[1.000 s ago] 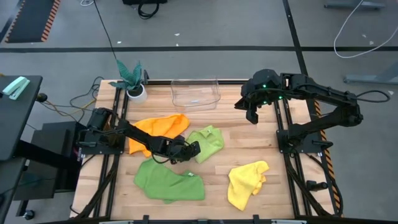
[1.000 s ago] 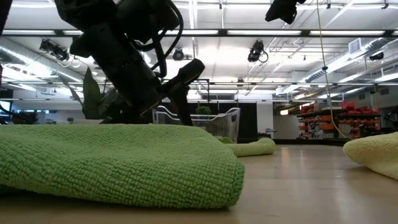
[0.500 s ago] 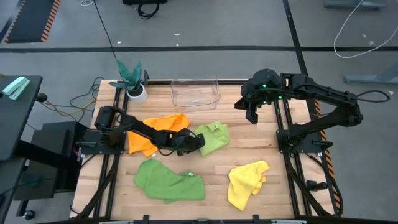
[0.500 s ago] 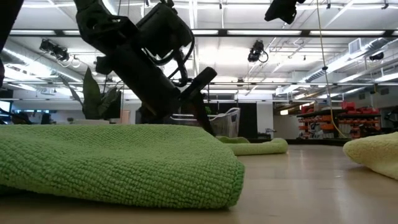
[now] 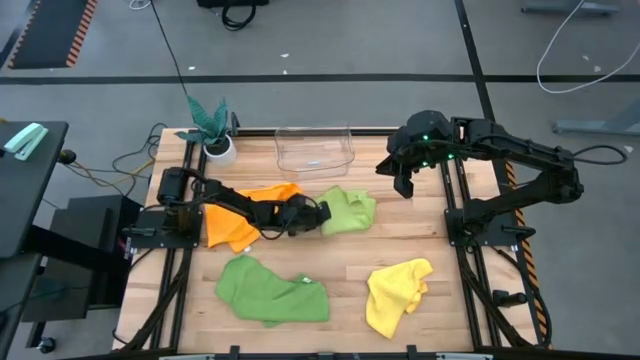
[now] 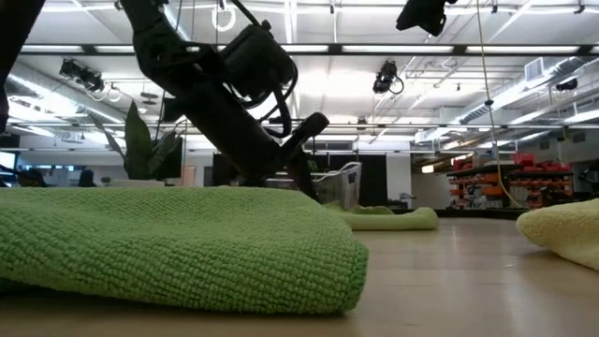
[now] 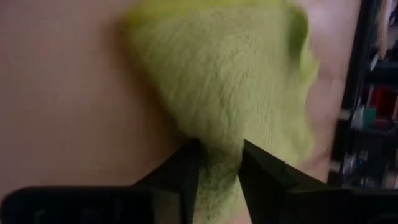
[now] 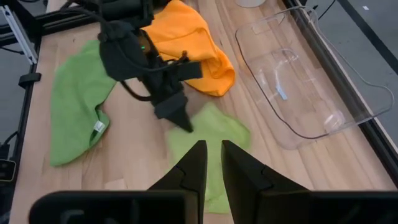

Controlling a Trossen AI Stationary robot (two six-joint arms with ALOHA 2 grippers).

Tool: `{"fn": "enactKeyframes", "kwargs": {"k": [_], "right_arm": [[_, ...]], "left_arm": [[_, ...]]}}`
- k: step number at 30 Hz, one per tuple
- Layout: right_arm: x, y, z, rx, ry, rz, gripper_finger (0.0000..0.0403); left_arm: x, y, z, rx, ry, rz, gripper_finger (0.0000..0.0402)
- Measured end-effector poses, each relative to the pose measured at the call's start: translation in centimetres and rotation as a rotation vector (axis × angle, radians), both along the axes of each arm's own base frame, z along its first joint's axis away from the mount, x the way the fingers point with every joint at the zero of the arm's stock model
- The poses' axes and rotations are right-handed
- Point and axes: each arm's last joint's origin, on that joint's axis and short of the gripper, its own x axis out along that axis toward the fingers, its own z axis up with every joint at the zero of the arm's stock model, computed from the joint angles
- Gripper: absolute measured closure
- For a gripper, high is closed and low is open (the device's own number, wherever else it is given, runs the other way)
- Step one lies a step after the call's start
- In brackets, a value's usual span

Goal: Fold microfiber towels
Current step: Fold the light green microfiber cloth

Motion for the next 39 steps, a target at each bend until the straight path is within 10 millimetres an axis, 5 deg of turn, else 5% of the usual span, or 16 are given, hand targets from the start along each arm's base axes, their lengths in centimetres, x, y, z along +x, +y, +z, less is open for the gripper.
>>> {"fn": "enactKeyframes", "kwargs": {"k": [8,13,32,39], "right_arm": [[0.0,0.0,0.0,0.020,-0.003,-0.020,0.0347],[0.0,0.0,0.0,0.037,-0.005,-0.036,0.0347],[0.6,-0.1,-0.4,0.062,0.011,-0.057,0.0347],[1.6,-0.4,-1.3,0.061,0.065,-0.046,0.0348]], "left_arm": [[1.8,1.2,1.5,0.157,0.003,-0.078,0.0390],[2.9,1.9,2.9,0.248,-0.018,-0.127,0.0389],[3.4,1.3,3.5,0.281,-0.048,-0.196,0.0396],[3.7,1.6,5.5,0.334,-0.142,-0.207,0.0396]]}}
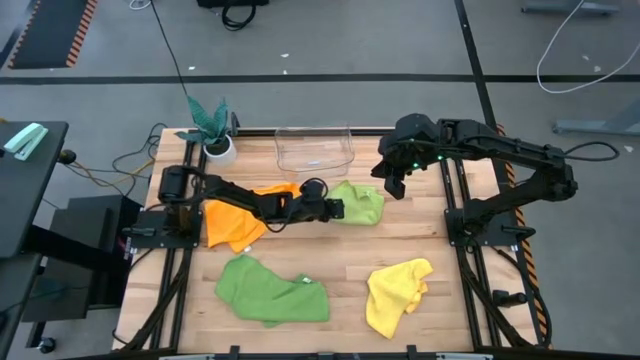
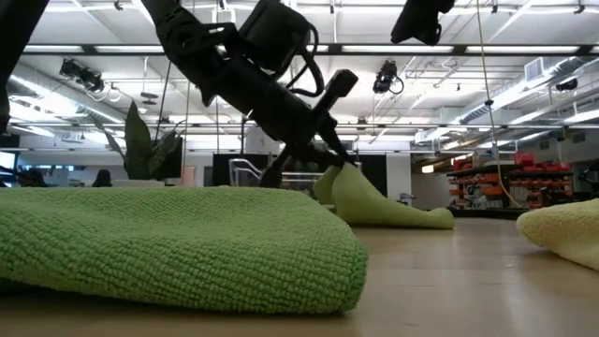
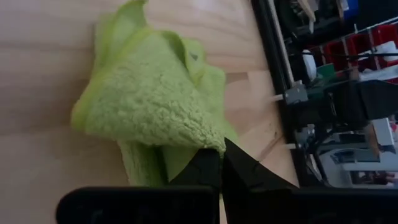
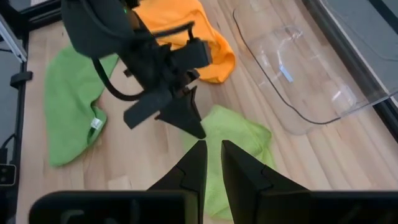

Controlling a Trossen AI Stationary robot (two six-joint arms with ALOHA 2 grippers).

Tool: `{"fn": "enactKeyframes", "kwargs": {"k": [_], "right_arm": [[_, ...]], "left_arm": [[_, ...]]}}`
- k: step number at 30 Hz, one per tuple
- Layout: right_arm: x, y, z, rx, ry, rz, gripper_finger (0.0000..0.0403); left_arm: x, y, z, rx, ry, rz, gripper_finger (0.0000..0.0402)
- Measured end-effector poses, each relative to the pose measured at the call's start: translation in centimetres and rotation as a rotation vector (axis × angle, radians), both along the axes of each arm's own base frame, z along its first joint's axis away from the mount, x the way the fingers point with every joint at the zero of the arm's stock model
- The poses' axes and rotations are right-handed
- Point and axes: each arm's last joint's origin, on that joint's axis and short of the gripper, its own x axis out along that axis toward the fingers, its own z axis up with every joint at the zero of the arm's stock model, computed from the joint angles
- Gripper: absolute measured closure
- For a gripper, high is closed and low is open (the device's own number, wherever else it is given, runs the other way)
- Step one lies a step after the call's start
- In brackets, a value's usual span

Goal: Fold microfiber towels
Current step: Fold the light green microfiber cloth

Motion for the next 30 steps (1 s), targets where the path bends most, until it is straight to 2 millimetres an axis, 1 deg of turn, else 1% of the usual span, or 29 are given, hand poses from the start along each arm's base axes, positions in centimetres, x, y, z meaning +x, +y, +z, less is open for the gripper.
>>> {"fn": "enactKeyframes", "kwargs": {"k": [8,11,15,19,22,26,30], "right_arm": [[0.0,0.0,0.0,0.000,0.004,0.001,0.0348],[0.0,0.0,0.0,0.001,0.004,0.000,0.0348],[-0.1,0.0,-0.1,0.019,0.011,-0.018,0.0348],[0.0,0.0,-0.7,0.042,0.038,-0.037,0.0348],[0.1,0.0,-3.0,0.085,0.114,-0.070,0.0348],[0.0,-0.1,-7.9,0.132,0.227,-0.104,0.0348],[0.4,-0.6,-11.9,0.214,0.180,-0.135,0.0348]], "left_arm": [[-0.5,1.1,2.7,0.062,-0.046,-0.008,0.0396],[-0.7,1.9,3.1,0.059,-0.041,-0.018,0.0396],[-0.9,2.3,2.4,-0.005,0.021,-0.093,0.0396],[-1.7,2.1,0.8,-0.046,0.180,-0.108,0.0394],[-2.0,2.1,0.3,-0.098,0.227,-0.152,0.0381],[-2.0,2.0,0.0,-0.105,0.240,-0.169,0.0381],[-2.0,2.1,0.1,-0.090,0.246,-0.177,0.0395]]}}
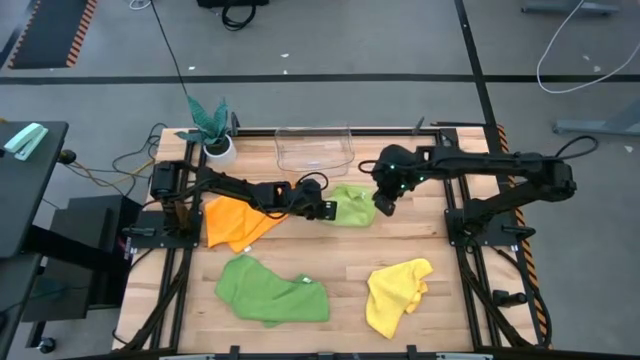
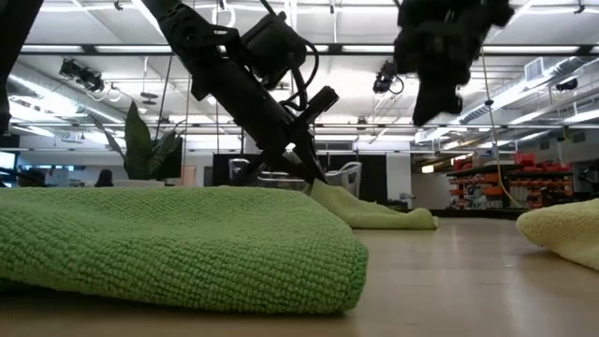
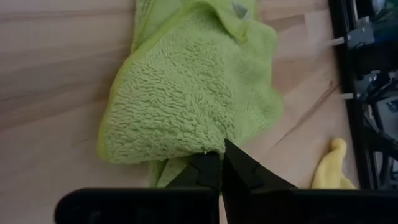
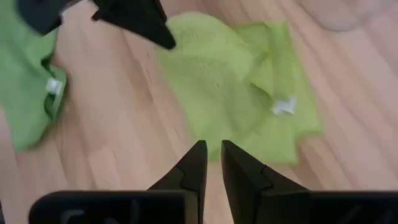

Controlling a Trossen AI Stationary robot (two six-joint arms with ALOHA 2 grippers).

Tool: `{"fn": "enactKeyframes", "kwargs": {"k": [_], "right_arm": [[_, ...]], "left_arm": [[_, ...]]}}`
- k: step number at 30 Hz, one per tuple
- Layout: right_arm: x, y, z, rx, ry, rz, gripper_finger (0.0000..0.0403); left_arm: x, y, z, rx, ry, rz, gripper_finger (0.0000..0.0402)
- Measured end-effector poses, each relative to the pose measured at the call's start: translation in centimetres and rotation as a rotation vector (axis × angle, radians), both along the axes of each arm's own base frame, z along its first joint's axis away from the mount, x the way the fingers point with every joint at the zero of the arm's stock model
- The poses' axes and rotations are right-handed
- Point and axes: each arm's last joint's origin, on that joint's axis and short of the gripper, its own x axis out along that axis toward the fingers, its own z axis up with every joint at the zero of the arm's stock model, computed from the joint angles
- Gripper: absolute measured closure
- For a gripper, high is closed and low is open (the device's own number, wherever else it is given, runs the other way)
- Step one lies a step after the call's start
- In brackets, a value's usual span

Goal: Fold microfiber towels
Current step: Fold the light green microfiber cloth

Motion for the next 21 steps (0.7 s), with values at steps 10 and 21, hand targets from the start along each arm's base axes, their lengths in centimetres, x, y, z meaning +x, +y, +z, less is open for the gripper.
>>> {"fn": "enactKeyframes", "kwargs": {"k": [10,21], "right_arm": [[-0.8,-1.8,-6.1,0.057,-0.009,-0.125,0.0348],[-0.2,-1.9,-6.8,0.083,-0.022,-0.083,0.0338]], "left_arm": [[-0.4,0.7,-0.4,0.006,0.054,0.019,0.0340],[-0.6,0.3,-0.6,-0.032,0.080,-0.024,0.0337]]}}
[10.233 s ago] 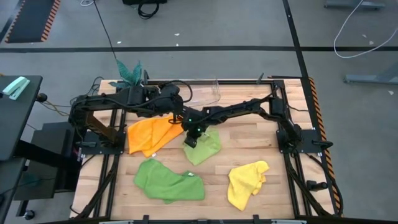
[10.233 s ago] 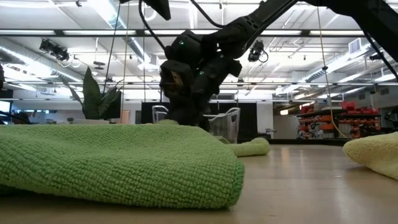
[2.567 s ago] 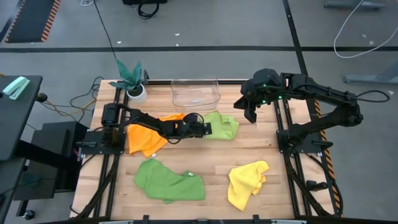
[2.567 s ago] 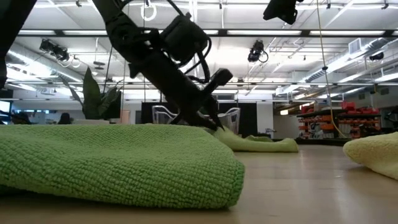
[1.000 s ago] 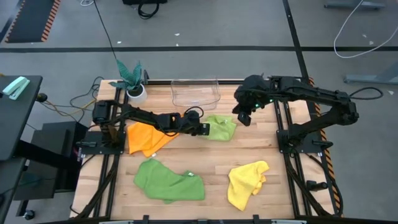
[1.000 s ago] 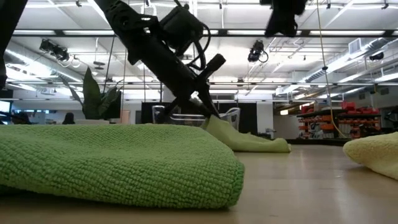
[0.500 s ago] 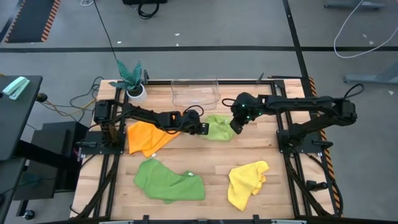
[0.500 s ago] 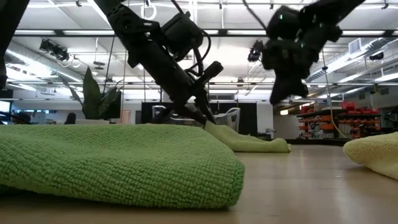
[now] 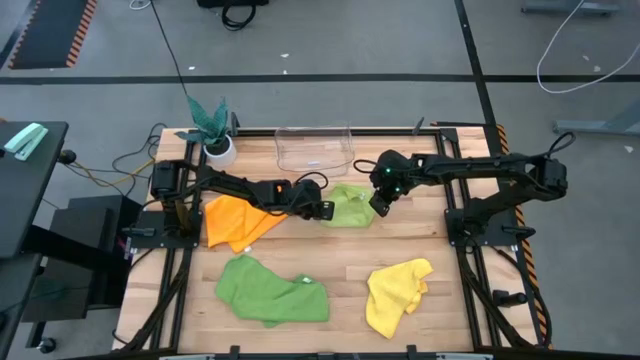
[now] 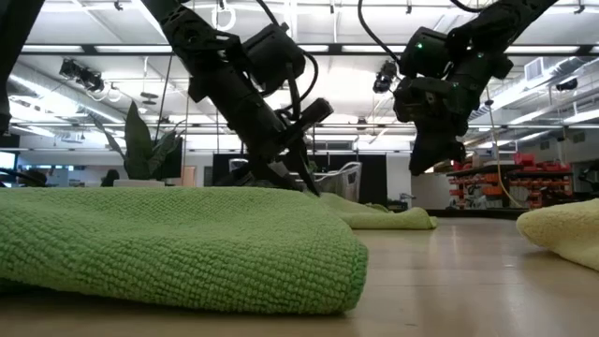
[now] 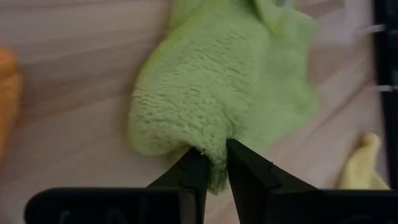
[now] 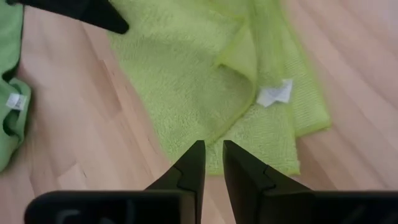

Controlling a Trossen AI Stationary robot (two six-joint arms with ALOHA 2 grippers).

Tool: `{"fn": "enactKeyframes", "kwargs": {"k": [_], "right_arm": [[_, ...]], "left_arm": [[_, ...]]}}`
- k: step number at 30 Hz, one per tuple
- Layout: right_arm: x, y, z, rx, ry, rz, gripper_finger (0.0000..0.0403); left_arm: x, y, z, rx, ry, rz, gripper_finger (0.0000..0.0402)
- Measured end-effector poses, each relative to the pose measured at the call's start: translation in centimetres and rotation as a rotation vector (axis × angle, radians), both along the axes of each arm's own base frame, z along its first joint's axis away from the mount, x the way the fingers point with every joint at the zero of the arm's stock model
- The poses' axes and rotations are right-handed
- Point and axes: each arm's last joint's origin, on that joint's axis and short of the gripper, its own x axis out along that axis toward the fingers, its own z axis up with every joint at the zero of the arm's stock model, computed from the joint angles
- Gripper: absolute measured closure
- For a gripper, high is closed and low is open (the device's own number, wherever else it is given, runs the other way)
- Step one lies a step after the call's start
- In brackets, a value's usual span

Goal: Fold microfiber towels
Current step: Fold the light green microfiber cloth

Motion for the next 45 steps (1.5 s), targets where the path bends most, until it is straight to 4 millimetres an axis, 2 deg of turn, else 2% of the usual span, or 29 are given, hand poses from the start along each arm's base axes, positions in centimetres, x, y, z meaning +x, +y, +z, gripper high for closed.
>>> {"fn": "enactKeyframes", "kwargs": {"k": [5,9,15,21,26,33,40,45], "right_arm": [[0.7,0.8,-1.3,0.052,0.047,0.064,0.0330],[1.4,1.0,-2.9,0.065,0.120,0.019,0.0332],[2.1,0.2,-4.7,0.068,0.153,-0.029,0.0354],[2.6,0.2,-6.0,0.086,0.190,-0.037,0.0381],[2.8,1.8,-6.1,0.104,0.219,0.020,0.0398],[2.3,4.2,-5.6,0.107,0.267,0.060,0.0390],[2.6,4.8,-5.8,0.118,0.274,0.060,0.0397],[2.5,4.8,-5.7,0.112,0.264,0.057,0.0385]], "left_arm": [[0.2,-0.2,0.2,-0.031,-0.031,-0.036,0.0326],[0.2,-0.6,0.2,-0.038,-0.032,-0.043,0.0314],[0.2,-1.8,0.1,-0.042,-0.018,-0.076,0.0306],[0.2,-2.7,0.0,-0.038,-0.010,-0.084,0.0307],[0.2,-3.5,0.0,-0.051,-0.005,-0.093,0.0303],[-0.1,-4.6,-0.2,-0.070,0.035,-0.102,0.0307],[-0.4,-3.8,-0.5,-0.087,0.075,-0.059,0.0299],[-1.0,-2.8,-0.9,-0.088,0.143,-0.027,0.0301]]}}
